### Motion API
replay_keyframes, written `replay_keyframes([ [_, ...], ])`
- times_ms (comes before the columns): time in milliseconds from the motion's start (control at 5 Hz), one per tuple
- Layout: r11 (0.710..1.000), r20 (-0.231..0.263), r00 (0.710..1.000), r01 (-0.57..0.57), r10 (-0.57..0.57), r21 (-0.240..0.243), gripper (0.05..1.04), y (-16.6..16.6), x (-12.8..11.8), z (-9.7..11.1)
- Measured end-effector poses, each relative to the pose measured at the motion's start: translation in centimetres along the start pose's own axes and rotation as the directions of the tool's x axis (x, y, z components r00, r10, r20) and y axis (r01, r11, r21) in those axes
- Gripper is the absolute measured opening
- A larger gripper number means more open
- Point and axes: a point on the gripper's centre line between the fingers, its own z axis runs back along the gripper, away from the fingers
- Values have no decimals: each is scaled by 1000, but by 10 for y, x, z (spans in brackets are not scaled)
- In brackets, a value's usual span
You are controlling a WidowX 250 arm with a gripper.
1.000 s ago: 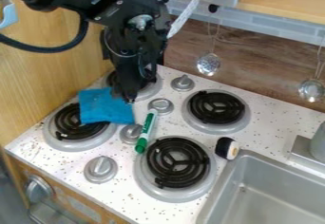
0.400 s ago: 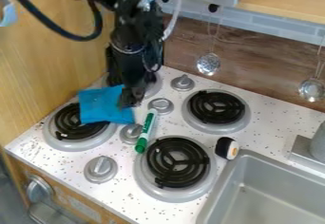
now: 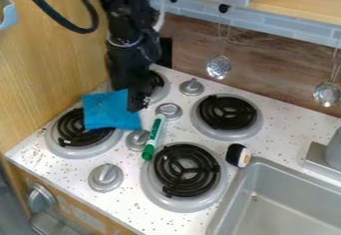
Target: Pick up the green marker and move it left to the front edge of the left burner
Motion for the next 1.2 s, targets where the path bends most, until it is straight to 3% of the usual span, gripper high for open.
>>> replay_keyframes([
  [200, 986, 11, 991, -135, 137, -93, 1001, 4, 2, -10],
  [400, 952, -26, 959, -282, 281, -118, 1001, 7, 10, -24],
  [600, 876, -82, 882, -472, 465, -105, 1001, 7, 12, -42],
  [800, 796, -137, 792, -604, 595, -40, 1001, 8, 11, -59],
  [1000, 760, -178, 750, -650, 637, -22, 1001, -6, 20, -72],
  [1200, 737, -218, 728, -674, 650, -55, 1001, -16, 25, -84],
])
